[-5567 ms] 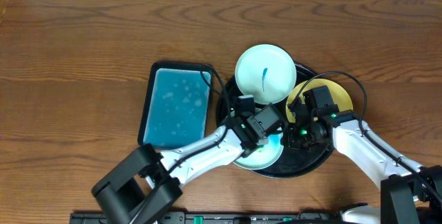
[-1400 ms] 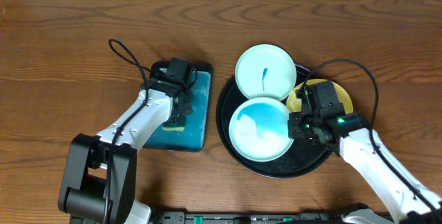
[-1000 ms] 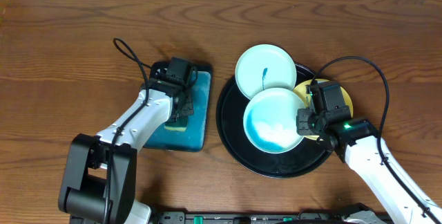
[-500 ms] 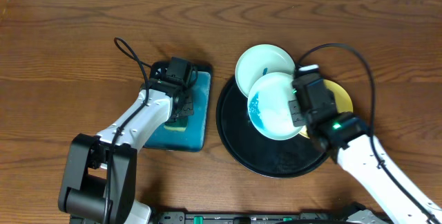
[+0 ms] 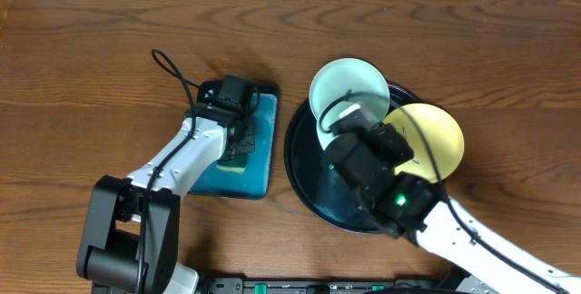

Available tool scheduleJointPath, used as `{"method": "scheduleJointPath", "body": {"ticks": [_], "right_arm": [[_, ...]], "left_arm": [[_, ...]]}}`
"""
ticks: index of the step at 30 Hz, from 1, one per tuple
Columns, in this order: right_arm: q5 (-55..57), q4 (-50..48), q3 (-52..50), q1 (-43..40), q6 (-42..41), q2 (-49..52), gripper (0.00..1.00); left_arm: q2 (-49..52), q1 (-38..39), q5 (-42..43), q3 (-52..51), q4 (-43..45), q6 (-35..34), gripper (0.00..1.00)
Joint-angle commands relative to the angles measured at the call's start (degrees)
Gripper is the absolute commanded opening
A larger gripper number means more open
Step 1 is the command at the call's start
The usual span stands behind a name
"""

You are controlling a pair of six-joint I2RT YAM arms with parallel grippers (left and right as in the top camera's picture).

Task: Clean dirty plates on tray and stack at the side
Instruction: 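Lift the pale green plate with the right gripper and tilt it up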

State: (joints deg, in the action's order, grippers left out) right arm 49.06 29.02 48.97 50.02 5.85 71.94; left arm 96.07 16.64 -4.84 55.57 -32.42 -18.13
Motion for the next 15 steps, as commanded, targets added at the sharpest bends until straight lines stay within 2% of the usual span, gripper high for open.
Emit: {"method": "scheduleJointPath", "body": {"ticks": [1,9,15], "right_arm": [[9.51,-0.44,1.29,3.06,4.04,-0.92,0.01],[17.64,-3.17,1.29,6.69,9.4,-0.92,0.01],[18.05,-6.6,1.29,6.78,15.96,-0.92,0.01]], "left_arm": [[0.17,-0.2,0.17,-0.98,0.11,0.55,0.08],[0.17,-0.2,0.17,-0.98,0.13,0.52,0.08],[0.17,-0.2,0.17,-0.96,0.09,0.52,0.08]]}}
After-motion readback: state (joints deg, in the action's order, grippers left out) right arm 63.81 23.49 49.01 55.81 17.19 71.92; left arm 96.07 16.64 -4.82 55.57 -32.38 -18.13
